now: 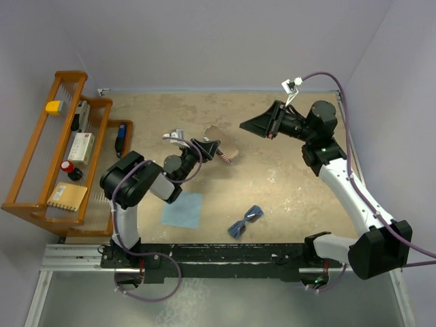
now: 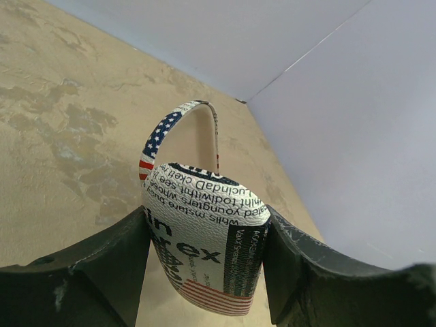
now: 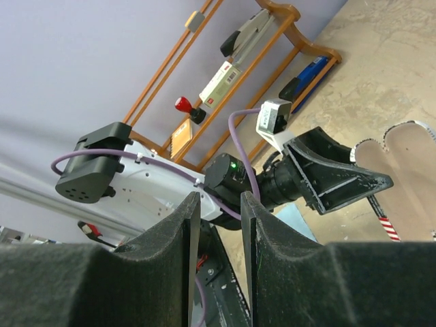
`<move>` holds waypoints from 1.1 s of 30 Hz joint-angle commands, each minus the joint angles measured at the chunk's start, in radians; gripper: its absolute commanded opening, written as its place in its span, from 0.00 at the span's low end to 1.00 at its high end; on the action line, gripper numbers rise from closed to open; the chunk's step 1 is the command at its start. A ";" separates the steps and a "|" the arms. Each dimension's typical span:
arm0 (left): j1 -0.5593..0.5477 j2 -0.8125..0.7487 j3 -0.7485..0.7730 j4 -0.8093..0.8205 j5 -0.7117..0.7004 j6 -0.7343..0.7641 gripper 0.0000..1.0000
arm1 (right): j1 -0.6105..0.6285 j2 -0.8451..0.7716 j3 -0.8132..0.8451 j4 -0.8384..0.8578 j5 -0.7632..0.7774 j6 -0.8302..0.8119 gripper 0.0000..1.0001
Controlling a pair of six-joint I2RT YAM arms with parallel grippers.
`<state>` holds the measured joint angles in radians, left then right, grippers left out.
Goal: Organize the sunglasses
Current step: Place the sunglasses case at the center of the board.
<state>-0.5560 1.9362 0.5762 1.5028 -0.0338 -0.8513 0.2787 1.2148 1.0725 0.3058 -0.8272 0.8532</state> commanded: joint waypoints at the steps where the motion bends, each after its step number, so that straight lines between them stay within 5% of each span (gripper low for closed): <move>1: 0.018 0.039 0.058 0.219 0.010 -0.027 0.45 | 0.000 0.006 0.001 0.069 0.010 0.005 0.33; 20: 0.101 0.230 0.172 0.219 0.183 -0.228 0.60 | 0.000 0.021 -0.015 0.101 0.010 0.033 0.33; 33: 0.130 0.198 0.126 0.219 0.212 -0.226 0.70 | 0.000 0.017 -0.023 0.112 0.012 0.044 0.33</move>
<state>-0.4454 2.1765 0.7204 1.5101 0.1577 -1.0637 0.2787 1.2396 1.0538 0.3580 -0.8230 0.8871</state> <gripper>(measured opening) 0.695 0.328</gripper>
